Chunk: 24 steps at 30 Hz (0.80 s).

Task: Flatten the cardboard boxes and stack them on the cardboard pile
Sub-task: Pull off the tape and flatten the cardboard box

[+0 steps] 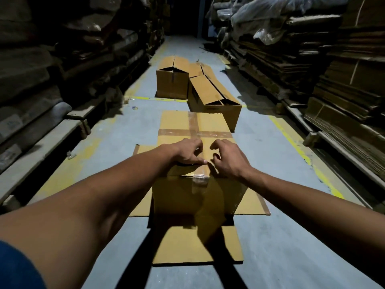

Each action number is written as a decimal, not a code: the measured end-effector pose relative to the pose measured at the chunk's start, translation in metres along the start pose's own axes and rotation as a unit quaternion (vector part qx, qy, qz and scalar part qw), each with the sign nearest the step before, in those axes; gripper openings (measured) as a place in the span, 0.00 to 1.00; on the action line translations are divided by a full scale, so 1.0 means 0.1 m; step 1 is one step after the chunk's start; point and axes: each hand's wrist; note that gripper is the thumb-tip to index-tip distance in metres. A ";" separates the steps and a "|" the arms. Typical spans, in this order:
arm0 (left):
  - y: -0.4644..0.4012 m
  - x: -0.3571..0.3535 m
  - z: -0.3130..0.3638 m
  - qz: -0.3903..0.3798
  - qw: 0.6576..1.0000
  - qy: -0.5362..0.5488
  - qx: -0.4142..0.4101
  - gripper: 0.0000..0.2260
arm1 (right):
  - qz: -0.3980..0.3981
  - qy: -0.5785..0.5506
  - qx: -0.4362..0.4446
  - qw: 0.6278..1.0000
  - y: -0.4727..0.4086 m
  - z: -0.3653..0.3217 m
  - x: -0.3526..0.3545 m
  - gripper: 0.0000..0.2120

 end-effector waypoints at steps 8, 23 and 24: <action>-0.21 0.03 0.28 0.020 0.986 0.037 0.163 0.47 | -0.157 0.023 -0.138 0.978 -0.31 0.11 -0.22 0.19; -0.09 0.13 0.88 0.082 0.968 -0.070 0.228 0.11 | -0.204 0.029 -0.158 0.966 -0.44 -0.01 0.02 0.25; -0.06 0.13 0.95 0.079 0.966 -0.095 0.226 0.11 | -0.194 0.030 -0.162 0.967 -0.43 -0.01 0.04 0.24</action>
Point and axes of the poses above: each hand's wrist, its own y-axis away from the middle knuckle, its own x-axis out of the back of the hand, z = x × y, and after that the axes turned 12 degrees about -z, right-handed
